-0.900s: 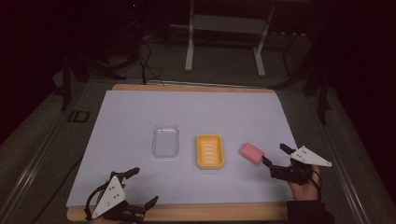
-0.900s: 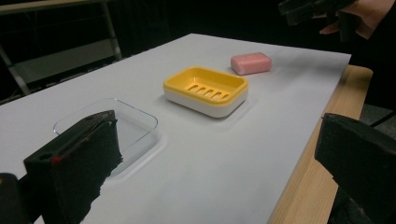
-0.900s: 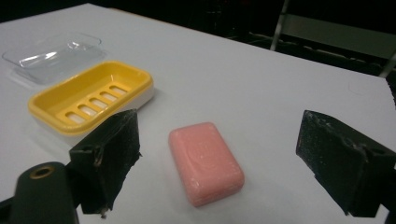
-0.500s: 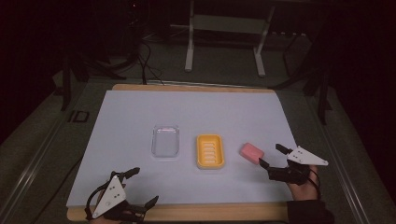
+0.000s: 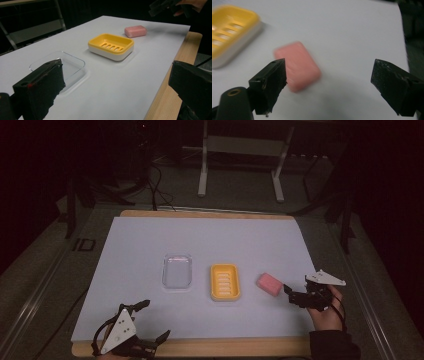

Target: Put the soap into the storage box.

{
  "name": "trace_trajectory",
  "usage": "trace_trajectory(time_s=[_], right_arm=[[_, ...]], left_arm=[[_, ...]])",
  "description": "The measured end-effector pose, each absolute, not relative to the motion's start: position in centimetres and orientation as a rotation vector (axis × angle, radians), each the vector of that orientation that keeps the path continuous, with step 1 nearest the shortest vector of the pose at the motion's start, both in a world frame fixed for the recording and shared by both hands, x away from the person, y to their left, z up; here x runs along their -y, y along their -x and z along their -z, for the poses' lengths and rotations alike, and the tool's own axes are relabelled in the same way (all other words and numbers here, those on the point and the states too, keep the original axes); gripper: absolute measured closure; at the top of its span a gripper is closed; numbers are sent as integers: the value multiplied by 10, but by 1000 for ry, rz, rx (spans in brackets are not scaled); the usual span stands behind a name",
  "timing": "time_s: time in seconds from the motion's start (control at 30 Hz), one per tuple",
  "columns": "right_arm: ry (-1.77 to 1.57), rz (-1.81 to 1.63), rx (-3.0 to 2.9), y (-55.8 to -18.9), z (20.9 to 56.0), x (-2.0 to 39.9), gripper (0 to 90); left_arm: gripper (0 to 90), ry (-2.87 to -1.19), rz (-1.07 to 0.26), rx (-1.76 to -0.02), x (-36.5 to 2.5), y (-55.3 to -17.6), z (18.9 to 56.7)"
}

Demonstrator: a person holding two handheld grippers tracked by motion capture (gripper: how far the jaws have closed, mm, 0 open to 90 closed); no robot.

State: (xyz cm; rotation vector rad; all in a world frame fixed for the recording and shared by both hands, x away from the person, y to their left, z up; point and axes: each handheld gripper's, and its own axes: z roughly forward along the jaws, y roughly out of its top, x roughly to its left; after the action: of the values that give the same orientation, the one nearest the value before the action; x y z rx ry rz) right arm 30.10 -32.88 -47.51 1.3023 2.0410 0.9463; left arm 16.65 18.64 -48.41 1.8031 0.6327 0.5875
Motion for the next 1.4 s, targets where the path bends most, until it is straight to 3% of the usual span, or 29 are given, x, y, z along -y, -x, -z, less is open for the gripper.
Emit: trace_trajectory(time_s=[0.57,1.4], right_arm=[[-1775,-624,-2255,-324,477,355,139],[-1588,-159,-2874,-327,485,347,153]], left_arm=[[6,-1807,-595,-640,-187,-167,485],[6,-1797,-597,-644,-188,-167,484]])
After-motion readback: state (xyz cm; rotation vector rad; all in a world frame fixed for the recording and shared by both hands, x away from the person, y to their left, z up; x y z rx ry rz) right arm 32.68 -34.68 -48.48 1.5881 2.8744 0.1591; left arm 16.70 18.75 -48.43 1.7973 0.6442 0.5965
